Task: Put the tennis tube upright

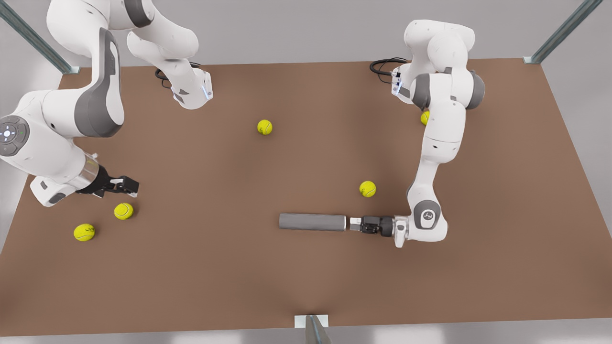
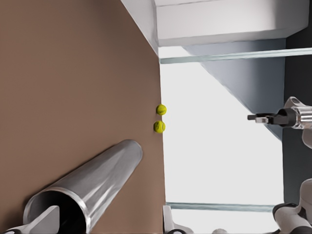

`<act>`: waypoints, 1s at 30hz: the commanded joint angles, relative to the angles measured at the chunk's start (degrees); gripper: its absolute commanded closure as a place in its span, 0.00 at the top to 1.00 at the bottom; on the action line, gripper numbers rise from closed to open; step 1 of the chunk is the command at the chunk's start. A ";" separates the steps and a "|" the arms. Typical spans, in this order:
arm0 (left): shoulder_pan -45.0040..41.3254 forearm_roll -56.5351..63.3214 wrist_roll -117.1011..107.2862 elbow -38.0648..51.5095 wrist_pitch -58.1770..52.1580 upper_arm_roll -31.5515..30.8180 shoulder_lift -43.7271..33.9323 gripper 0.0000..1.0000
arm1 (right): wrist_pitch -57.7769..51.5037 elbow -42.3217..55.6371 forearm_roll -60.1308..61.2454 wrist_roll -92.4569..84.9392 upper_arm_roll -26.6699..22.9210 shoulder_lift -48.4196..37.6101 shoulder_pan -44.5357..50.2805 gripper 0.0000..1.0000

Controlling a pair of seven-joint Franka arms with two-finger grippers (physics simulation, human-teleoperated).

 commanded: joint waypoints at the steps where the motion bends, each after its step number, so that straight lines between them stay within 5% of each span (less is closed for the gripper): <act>1: -0.01 -0.22 0.00 0.00 0.00 0.00 0.00 1.00 | 0.00 0.00 0.00 0.00 0.01 0.00 0.14 1.00; 8: -0.01 -0.22 1.76 -0.09 0.53 -1.14 0.43 0.98 | 0.00 0.35 -0.09 -0.18 -0.17 -0.09 -1.18 1.00; 15: -0.10 -0.30 2.90 -0.09 0.62 -2.11 1.23 0.76 | 0.00 0.35 -0.18 -0.18 -0.17 -0.09 -1.26 1.00; 30: -0.19 -0.39 5.45 -1.93 0.62 -3.87 1.84 0.50 | 2.55 1.41 -0.62 -0.01 -0.17 0.26 -4.43 1.00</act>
